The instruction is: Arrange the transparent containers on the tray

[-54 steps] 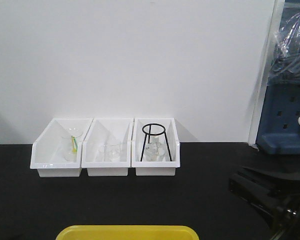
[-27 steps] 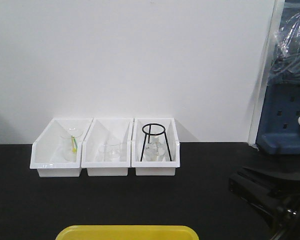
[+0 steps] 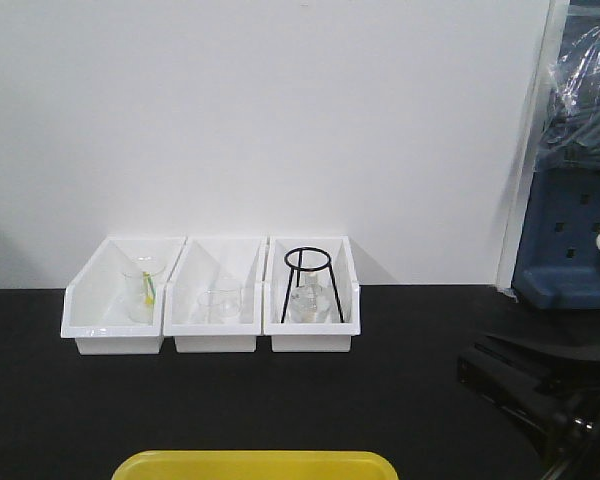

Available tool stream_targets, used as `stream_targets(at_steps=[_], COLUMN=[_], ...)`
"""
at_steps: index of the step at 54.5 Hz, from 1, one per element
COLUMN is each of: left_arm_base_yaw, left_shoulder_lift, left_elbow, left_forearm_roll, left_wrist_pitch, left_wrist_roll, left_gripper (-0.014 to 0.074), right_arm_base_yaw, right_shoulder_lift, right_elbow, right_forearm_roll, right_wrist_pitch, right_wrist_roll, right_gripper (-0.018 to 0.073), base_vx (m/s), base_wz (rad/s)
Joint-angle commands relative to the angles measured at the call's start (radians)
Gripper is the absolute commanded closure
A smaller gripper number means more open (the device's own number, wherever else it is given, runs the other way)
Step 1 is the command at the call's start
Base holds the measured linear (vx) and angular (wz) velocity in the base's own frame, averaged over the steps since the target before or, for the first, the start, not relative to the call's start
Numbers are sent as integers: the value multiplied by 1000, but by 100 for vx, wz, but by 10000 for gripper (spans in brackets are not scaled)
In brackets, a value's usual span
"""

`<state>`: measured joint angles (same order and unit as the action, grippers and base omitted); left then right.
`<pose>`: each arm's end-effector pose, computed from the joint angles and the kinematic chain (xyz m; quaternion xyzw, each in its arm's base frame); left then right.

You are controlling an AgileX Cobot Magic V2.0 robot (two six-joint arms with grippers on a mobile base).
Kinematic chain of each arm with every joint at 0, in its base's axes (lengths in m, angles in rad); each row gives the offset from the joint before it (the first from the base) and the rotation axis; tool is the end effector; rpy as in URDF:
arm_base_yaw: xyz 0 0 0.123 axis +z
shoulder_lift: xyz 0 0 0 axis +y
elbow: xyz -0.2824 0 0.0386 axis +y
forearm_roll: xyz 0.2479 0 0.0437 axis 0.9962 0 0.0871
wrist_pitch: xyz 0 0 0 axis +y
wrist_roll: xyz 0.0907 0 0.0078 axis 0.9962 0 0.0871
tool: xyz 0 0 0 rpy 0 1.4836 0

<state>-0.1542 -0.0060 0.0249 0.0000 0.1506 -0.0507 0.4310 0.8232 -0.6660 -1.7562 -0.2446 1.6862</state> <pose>0.0561 -0.0087 0.1913 0.0381 0.7346 -0.0693 0.6739 0.1508 0.0930 0.3505 -0.2630 0.6979 0.2048 0.6339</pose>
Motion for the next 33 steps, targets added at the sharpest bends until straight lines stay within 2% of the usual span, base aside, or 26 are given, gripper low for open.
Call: stream_targets(at_steps=[1,33], left_arm_base_yaw=[-6,-6], left_shoulder_lift=[-29,-28], left_elbow=[41,40], left_forearm_roll=[0,0], left_wrist_pitch=[-37,-29], left_wrist_roll=[2,2], left_gripper=[596,596], right_arm_base_yaw=[-1,-1], right_shoulder_lift=[-9,-9], right_elbow=[-30,-30], right_forearm_roll=[-37,-37], right_wrist_pitch=[19,19], right_wrist_roll=[-1,-1], right_gripper=[572,572], base_vx=[0,0], base_wz=[0,0])
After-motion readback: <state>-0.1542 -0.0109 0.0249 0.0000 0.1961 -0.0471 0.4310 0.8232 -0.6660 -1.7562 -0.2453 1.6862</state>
